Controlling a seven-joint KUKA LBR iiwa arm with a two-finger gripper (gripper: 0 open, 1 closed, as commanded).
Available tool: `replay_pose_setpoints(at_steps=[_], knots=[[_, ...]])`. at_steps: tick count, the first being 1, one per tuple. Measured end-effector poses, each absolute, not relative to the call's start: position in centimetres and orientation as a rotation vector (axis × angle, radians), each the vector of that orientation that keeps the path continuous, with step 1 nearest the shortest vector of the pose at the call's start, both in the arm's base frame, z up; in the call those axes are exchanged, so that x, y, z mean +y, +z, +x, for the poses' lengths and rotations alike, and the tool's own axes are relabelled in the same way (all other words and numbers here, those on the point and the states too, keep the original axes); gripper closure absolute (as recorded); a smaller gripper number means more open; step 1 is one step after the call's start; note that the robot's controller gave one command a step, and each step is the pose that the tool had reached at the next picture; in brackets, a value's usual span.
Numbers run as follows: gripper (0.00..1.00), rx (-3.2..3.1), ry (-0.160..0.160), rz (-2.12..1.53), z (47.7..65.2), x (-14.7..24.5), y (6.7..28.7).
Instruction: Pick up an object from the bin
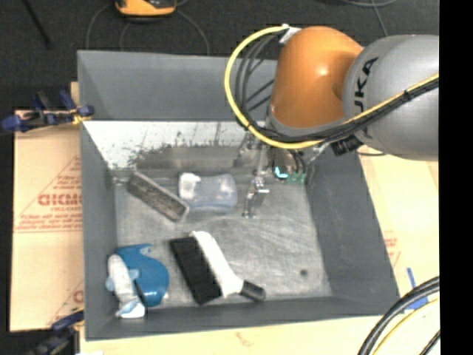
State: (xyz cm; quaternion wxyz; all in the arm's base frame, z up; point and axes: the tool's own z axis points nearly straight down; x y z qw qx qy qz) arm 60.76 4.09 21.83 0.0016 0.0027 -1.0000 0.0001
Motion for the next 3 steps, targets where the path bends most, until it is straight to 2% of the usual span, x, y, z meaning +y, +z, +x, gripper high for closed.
replay_pose_setpoints(at_steps=[1,2,3], knots=[[0.00,-3.146,-0.001,0.008,60.9,4.1,22.3],[0.00,-3.152,0.001,0.031,62.0,4.5,16.6],[0.00,-3.139,0.002,0.072,62.8,5.1,13.5]])
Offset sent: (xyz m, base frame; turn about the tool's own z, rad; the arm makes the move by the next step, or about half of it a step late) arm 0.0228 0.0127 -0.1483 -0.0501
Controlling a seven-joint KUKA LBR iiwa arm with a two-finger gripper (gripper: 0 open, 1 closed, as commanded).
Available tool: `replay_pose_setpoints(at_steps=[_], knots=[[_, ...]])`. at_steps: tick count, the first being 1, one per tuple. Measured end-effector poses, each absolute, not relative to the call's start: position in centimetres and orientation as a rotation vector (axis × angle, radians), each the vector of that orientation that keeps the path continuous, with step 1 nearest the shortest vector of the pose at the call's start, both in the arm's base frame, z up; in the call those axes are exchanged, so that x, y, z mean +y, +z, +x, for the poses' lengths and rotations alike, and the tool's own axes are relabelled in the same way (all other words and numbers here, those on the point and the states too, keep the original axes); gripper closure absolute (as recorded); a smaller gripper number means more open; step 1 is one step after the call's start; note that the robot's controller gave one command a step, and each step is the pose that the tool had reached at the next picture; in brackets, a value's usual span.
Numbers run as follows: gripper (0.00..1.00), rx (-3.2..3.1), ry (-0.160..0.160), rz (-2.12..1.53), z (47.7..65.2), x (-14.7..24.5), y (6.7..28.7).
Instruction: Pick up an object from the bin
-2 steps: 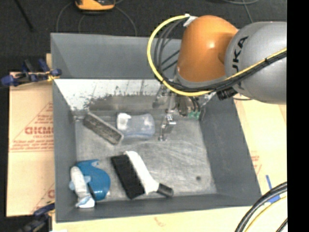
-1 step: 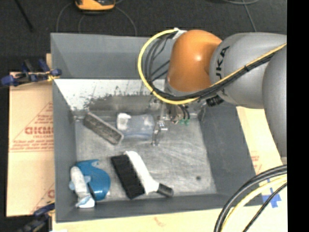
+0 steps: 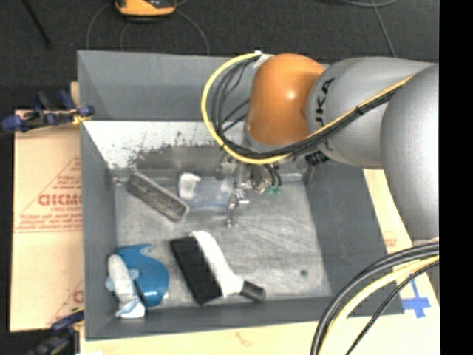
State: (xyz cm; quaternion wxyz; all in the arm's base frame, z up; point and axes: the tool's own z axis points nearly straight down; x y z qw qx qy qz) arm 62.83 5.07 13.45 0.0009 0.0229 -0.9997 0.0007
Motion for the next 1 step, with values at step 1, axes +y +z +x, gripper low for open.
replay_pose_setpoints(at_steps=[1], knots=[[0.00,-3.142,-0.002,-0.115,62.16,5.12,14.75]])
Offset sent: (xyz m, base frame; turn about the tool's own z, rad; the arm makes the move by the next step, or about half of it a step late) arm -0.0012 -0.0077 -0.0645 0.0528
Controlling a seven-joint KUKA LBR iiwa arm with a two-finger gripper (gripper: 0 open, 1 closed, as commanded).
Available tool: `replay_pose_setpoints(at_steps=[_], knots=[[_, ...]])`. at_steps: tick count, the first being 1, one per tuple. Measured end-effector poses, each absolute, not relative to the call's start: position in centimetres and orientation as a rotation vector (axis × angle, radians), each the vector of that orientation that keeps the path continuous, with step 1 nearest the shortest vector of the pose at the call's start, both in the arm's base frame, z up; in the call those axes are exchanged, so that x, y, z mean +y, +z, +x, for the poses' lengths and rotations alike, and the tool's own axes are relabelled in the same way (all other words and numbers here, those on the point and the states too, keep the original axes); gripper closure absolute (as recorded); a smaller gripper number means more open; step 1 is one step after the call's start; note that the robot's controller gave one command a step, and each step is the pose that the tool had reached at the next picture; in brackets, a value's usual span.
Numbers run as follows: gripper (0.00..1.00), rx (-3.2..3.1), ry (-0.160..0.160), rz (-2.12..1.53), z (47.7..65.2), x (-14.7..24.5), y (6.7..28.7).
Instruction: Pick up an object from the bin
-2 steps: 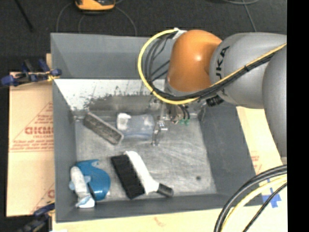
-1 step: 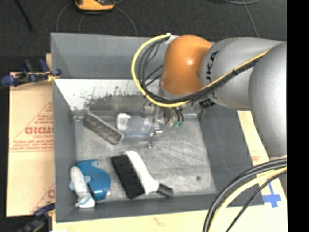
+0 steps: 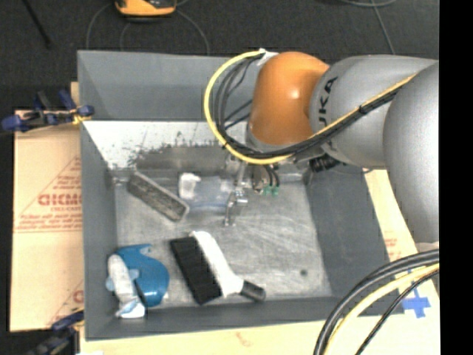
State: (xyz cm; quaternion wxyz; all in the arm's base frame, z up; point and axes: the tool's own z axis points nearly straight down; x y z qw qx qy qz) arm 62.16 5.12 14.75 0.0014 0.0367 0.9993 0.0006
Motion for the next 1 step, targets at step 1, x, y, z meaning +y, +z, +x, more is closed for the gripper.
replay_pose_setpoints(at_steps=[1], knots=[[0.00,3.130,0.000,0.027,62.89,4.40,8.50]])
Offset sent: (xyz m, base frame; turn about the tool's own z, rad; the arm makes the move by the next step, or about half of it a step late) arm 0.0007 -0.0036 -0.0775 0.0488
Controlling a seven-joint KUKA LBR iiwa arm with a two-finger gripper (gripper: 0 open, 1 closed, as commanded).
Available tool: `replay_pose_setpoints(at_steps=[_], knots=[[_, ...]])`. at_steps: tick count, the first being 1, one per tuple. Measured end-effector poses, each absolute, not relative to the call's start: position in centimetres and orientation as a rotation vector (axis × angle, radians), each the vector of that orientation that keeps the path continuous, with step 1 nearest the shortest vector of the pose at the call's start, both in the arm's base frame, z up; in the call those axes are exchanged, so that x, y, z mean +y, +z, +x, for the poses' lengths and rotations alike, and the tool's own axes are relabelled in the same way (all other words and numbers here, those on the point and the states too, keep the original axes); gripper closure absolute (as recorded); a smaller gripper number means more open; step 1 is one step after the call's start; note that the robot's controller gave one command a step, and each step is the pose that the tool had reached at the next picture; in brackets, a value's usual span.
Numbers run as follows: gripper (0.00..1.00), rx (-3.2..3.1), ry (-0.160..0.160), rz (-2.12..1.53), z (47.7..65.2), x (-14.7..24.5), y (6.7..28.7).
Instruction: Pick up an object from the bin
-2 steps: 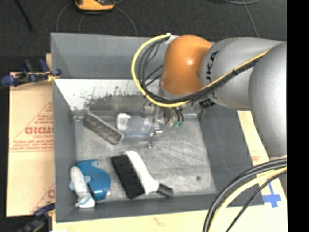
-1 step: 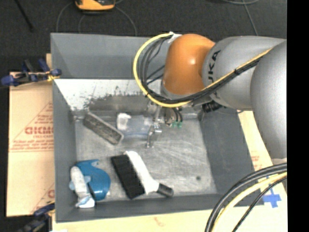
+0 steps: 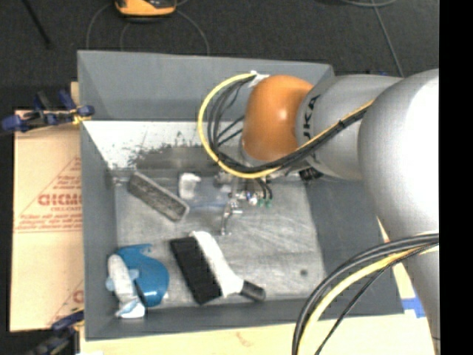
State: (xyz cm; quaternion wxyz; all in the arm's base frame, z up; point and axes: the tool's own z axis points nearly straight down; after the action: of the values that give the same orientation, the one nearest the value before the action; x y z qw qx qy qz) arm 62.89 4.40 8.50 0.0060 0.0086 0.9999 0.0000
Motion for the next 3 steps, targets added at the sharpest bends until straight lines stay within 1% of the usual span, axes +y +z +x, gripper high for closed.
replay_pose_setpoints(at_steps=[1,3], knots=[[1.00,3.071,0.010,0.097,64.43,4.47,6.80],[1.00,3.083,0.009,0.112,64.00,4.46,7.35]])
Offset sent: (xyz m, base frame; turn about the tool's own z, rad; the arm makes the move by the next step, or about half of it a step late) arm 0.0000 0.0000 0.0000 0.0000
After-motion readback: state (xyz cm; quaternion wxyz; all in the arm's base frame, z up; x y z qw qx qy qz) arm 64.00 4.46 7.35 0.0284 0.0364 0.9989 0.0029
